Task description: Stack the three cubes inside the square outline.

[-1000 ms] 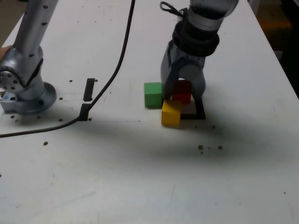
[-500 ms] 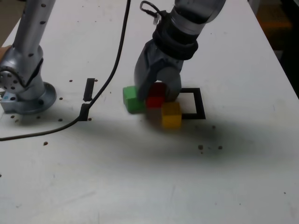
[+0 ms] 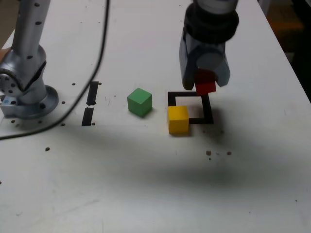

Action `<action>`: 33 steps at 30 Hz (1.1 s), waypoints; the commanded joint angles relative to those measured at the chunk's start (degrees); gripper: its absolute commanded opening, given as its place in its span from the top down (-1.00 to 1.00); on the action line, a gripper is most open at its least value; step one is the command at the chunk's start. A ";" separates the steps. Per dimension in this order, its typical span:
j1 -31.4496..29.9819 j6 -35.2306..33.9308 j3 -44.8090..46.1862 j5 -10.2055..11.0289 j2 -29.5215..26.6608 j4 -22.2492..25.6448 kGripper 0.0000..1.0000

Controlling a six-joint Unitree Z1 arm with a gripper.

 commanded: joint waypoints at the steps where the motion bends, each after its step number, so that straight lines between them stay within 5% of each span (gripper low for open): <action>1: -0.03 0.47 0.10 -1.08 0.96 -1.84 0.61; 8: -1.51 -0.97 -0.12 -3.52 2.12 -2.12 0.61; 19: -1.91 -6.69 0.05 -11.74 2.65 15.49 0.61; 22: -2.09 -6.96 -1.42 -9.93 1.94 16.11 0.61; 28: -3.29 -6.75 -6.57 -1.50 -0.17 15.85 0.61; 33: -3.26 -5.58 -6.70 0.57 -0.30 15.35 0.61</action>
